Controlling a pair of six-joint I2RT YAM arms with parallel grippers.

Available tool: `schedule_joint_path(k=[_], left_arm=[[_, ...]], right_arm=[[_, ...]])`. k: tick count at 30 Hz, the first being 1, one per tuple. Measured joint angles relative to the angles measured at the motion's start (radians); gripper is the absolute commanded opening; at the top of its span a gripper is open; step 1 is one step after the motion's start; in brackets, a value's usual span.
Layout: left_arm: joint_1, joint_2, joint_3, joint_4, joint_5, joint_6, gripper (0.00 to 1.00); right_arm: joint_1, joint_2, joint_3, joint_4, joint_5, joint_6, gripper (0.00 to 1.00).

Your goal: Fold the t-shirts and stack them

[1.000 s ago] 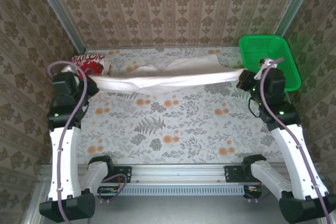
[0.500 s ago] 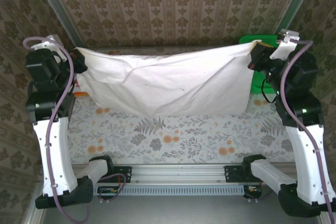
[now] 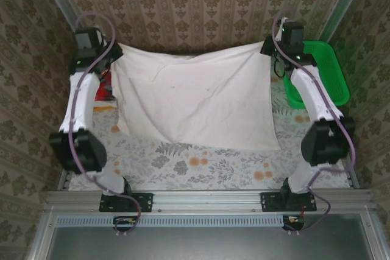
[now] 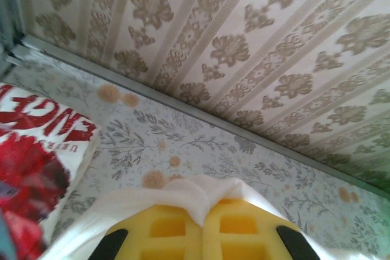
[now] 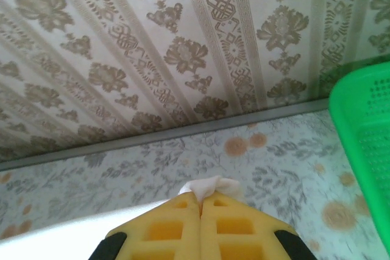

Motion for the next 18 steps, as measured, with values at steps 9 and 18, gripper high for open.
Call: schedule_joint_path(k=[9,18], left_arm=[[0.0,0.454,0.942,-0.17,0.04,-0.011,0.0],[0.067,0.146,0.85,-0.07,0.108,-0.064,0.0]], right_arm=[[-0.031,0.216,0.608,-0.054,-0.064,0.04,0.0],[-0.095,0.126,0.943,-0.093,-0.113,0.043,0.0]])
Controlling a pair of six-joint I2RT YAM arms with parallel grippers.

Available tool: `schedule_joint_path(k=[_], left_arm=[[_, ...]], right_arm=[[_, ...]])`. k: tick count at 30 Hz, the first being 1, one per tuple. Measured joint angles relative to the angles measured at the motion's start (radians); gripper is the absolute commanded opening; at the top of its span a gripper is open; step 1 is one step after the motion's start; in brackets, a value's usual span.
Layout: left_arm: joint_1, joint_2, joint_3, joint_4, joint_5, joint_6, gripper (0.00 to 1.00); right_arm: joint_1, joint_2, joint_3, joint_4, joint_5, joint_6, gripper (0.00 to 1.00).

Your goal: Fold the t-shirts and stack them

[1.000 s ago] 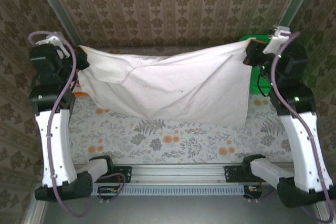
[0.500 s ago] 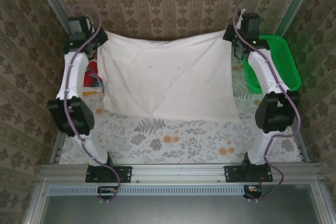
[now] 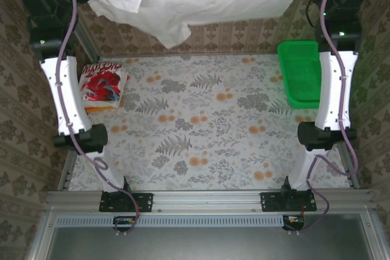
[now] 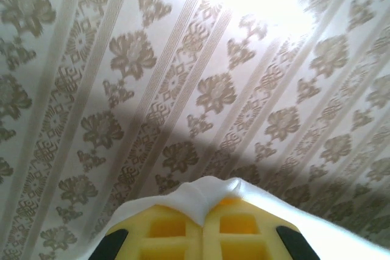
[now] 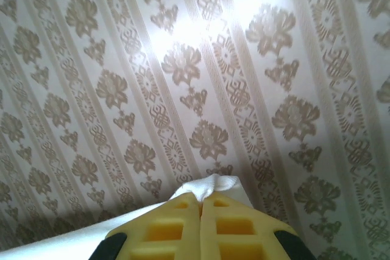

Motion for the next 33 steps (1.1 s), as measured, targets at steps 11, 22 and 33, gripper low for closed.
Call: schedule_joint_path(k=[11,22,33], left_arm=[[-0.039,-0.555,-1.083,0.178,0.018,-0.014,0.0],[-0.07,-0.967,-1.945,0.066,-0.034,-0.145,0.0],[-0.021,-1.067,-2.044,-0.038,-0.107,-0.203,0.0]], right_arm=[[-0.019,-0.58,-1.202,0.125,-0.045,0.001,0.0],[-0.019,-0.898,-2.062,0.064,-0.104,0.174,0.0],[-0.019,-0.912,-2.146,-0.04,-0.009,0.24,0.0]])
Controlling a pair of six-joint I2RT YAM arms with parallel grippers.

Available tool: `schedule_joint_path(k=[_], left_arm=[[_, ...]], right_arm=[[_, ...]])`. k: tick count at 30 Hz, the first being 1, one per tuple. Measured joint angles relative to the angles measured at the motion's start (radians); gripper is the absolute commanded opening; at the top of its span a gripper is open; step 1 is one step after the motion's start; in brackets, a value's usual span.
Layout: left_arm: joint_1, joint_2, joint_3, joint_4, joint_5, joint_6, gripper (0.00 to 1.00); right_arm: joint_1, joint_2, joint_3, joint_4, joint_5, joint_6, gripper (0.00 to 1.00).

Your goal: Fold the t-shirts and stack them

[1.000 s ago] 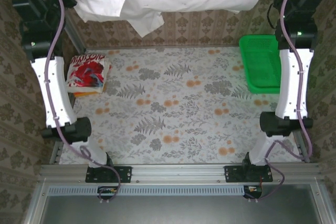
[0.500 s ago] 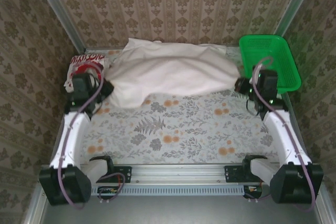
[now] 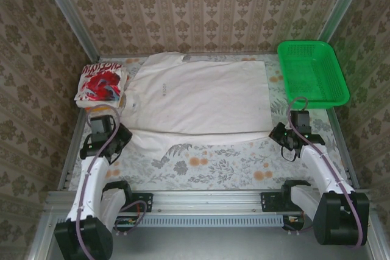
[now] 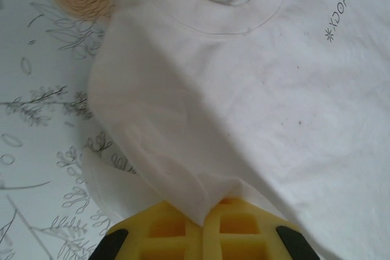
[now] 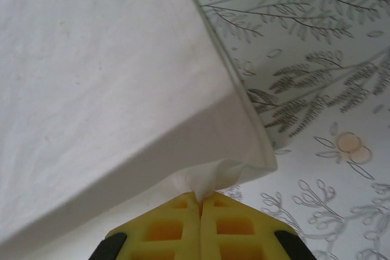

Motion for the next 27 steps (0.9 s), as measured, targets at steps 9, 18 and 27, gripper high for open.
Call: schedule_joint_path(k=[9,18,27], left_arm=[[0.023,-0.104,-0.033,-0.114,0.001,-0.023,0.0],[0.026,-0.083,-0.023,-0.14,0.011,-0.021,0.0],[0.034,0.151,0.165,-0.118,0.008,0.117,0.0]], right_arm=[[0.0,-0.087,-0.071,-0.108,0.036,0.032,0.0],[0.0,-0.136,-0.072,-0.134,0.032,0.047,0.0],[0.0,0.04,0.098,-0.052,0.037,0.028,0.0]])
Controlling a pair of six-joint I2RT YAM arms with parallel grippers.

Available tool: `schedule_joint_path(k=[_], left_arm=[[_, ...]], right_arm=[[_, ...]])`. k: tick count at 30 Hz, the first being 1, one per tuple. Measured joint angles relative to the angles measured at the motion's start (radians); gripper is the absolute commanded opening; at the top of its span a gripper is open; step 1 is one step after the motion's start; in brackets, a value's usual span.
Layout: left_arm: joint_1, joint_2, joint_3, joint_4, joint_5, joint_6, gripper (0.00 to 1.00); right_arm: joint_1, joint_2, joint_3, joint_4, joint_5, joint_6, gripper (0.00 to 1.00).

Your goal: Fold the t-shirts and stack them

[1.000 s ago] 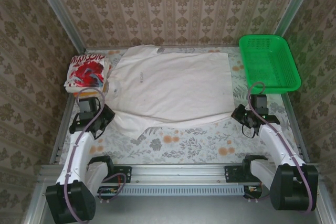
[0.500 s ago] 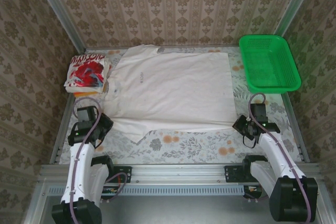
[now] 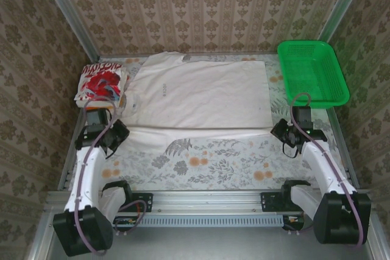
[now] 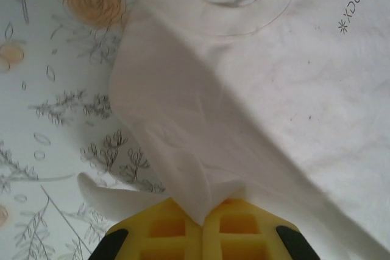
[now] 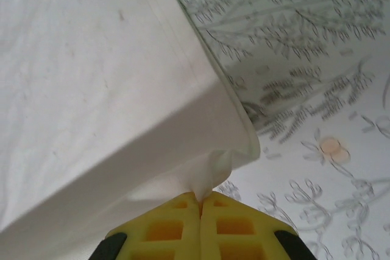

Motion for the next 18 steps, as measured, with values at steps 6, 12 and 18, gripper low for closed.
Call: schedule_joint_path(k=[6,12,18], left_arm=[[0.005,0.197,0.128,0.024,0.007,0.106,0.0],[0.005,0.351,0.231,0.035,0.016,0.171,0.0],[0.005,0.45,0.309,0.044,0.026,0.207,0.0]], right_arm=[[0.0,0.121,0.082,0.045,0.0,0.0,0.0],[0.0,0.237,0.163,0.087,0.0,-0.001,0.0],[0.007,0.349,0.222,0.118,0.0,-0.002,0.0]])
